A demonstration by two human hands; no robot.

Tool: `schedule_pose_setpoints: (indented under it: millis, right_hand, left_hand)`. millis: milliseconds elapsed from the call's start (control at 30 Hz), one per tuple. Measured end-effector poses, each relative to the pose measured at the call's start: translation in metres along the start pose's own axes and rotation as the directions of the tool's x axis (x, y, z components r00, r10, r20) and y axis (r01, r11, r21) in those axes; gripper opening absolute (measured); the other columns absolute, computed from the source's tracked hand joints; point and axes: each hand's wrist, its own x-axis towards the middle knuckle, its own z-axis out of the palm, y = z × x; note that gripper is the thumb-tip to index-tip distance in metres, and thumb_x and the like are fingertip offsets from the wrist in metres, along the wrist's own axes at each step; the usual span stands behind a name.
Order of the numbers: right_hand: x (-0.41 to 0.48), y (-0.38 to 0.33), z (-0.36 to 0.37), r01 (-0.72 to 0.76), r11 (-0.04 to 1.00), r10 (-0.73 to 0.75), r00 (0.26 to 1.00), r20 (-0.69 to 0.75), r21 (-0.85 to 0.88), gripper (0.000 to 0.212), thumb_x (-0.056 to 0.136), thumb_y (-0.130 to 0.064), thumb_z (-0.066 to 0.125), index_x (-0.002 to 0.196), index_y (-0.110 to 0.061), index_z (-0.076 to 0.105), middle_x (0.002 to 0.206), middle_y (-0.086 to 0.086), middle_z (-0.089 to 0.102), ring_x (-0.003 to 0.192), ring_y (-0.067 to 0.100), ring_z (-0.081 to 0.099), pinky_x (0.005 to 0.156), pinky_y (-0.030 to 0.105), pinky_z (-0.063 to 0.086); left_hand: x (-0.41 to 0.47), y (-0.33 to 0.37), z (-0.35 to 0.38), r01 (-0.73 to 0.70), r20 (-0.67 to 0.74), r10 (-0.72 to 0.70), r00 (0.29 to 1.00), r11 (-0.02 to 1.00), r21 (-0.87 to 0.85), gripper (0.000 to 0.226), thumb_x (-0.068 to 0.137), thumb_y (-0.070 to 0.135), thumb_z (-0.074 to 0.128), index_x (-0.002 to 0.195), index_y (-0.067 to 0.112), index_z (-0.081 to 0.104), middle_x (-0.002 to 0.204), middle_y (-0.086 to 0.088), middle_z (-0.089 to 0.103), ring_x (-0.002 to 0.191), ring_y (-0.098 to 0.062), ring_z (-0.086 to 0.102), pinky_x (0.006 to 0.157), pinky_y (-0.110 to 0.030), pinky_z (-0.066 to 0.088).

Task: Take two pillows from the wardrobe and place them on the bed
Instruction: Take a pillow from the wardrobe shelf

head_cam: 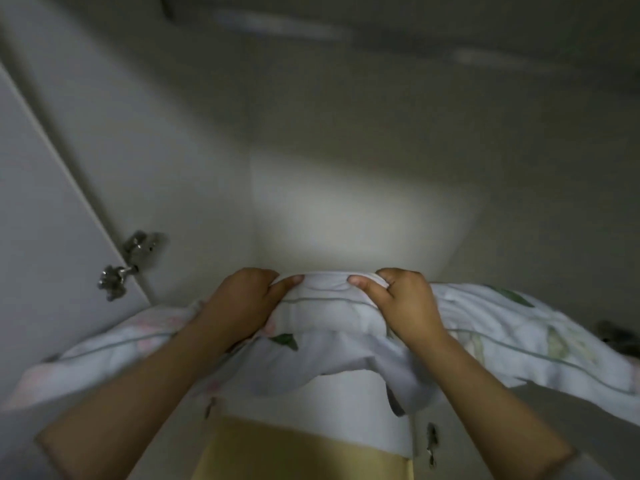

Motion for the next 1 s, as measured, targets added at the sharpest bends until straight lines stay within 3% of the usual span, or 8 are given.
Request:
schedule_pose_setpoints:
  millis: [233, 300, 367, 400, 467, 533, 633, 1000]
  right_hand:
    - [-0.001, -0.050, -0.073, 0.113, 0.992, -0.108, 0.989, -0.105, 0.049, 0.078, 0.069, -0.080, 0.041, 0.049, -0.004, 0.039, 0.044, 0.009, 0.038, 0.044, 0.023, 0.038, 0.050, 0.039, 0.037]
    - [-0.002, -0.058, -0.093, 0.158, 0.987, -0.154, 0.981, -0.120, 0.031, 0.075, 0.069, -0.079, 0.039, 0.049, -0.007, 0.039, 0.044, 0.007, 0.037, 0.044, 0.022, 0.039, 0.050, 0.038, 0.035]
    - [-0.005, -0.063, -0.109, 0.201, 0.979, -0.197, 0.972, -0.131, 0.018, 0.076, 0.069, -0.079, 0.037, 0.050, -0.005, 0.041, 0.044, 0.006, 0.040, 0.047, 0.024, 0.043, 0.052, 0.038, 0.037]
    - [-0.007, -0.065, -0.115, 0.222, 0.975, -0.219, 0.966, -0.136, 0.004, 0.078, 0.069, -0.080, 0.036, 0.052, -0.004, 0.044, 0.045, 0.007, 0.042, 0.049, 0.026, 0.046, 0.053, 0.039, 0.038]
    - [-0.012, -0.067, -0.130, 0.253, 0.967, -0.253, 0.957, -0.139, -0.018, 0.080, 0.068, -0.080, 0.033, 0.054, -0.003, 0.048, 0.047, 0.009, 0.047, 0.053, 0.028, 0.050, 0.055, 0.039, 0.041]
    - [-0.018, -0.067, -0.145, 0.296, 0.955, -0.297, 0.944, -0.146, -0.031, 0.081, 0.067, -0.081, 0.031, 0.056, -0.003, 0.050, 0.049, 0.009, 0.050, 0.054, 0.028, 0.052, 0.056, 0.038, 0.041]
    - [-0.027, -0.069, -0.162, 0.358, 0.933, -0.361, 0.921, -0.145, -0.051, 0.080, 0.068, -0.081, 0.029, 0.054, -0.004, 0.048, 0.049, 0.008, 0.050, 0.055, 0.028, 0.051, 0.056, 0.038, 0.040]
    - [-0.068, -0.102, -0.171, 0.426, 0.901, -0.414, 0.901, -0.130, 0.081, 0.073, 0.069, -0.080, 0.033, 0.045, -0.011, 0.032, 0.041, 0.002, 0.033, 0.050, 0.027, 0.047, 0.054, 0.036, 0.037]
  left_hand:
    - [-0.030, 0.060, -0.067, -0.043, -0.136, 0.042, 0.990, 0.999, -0.011, 0.049, 0.088, 0.060, 0.038, 0.068, 0.019, 0.057, 0.049, 0.004, 0.057, 0.040, -0.011, 0.055, 0.045, -0.024, 0.046]
    - [-0.044, 0.076, -0.084, -0.151, -0.176, 0.170, 0.970, 0.982, 0.117, 0.030, 0.079, 0.050, 0.062, 0.083, 0.021, 0.059, 0.050, 0.002, 0.057, 0.040, -0.012, 0.055, 0.041, -0.019, 0.043]
    - [-0.045, 0.074, -0.089, -0.175, -0.115, 0.194, 0.974, 0.972, 0.159, 0.070, 0.051, 0.038, 0.084, 0.109, 0.015, 0.052, 0.056, -0.006, 0.061, 0.042, -0.020, 0.057, 0.039, -0.018, 0.042]
    - [-0.051, 0.077, -0.090, -0.199, -0.131, 0.222, 0.966, 0.965, 0.172, 0.070, 0.052, 0.038, 0.081, 0.110, 0.013, 0.051, 0.059, -0.010, 0.061, 0.046, -0.025, 0.059, 0.041, -0.020, 0.045]
    - [-0.074, 0.105, -0.092, -0.245, -0.222, 0.293, 0.930, 0.944, 0.221, 0.031, 0.082, 0.043, 0.058, 0.093, 0.014, 0.056, 0.062, -0.013, 0.060, 0.057, -0.031, 0.062, 0.052, -0.027, 0.050]
    - [-0.086, 0.123, -0.083, -0.227, -0.410, 0.295, 0.863, 0.952, 0.208, 0.048, 0.092, 0.049, 0.035, 0.075, 0.010, 0.057, 0.061, -0.011, 0.055, 0.064, -0.034, 0.061, 0.062, -0.032, 0.047]
    - [-0.106, 0.140, -0.079, -0.063, -0.451, 0.123, 0.884, 0.987, 0.146, 0.054, 0.089, 0.054, 0.036, 0.054, 0.014, 0.046, 0.056, -0.006, 0.051, 0.064, -0.028, 0.053, 0.063, -0.033, 0.039]
    - [-0.188, 0.160, -0.093, 0.090, -0.459, 0.010, 0.888, 0.977, 0.195, 0.059, 0.089, 0.057, 0.036, 0.055, 0.011, 0.049, 0.055, -0.006, 0.049, 0.071, -0.031, 0.057, 0.063, -0.033, 0.037]
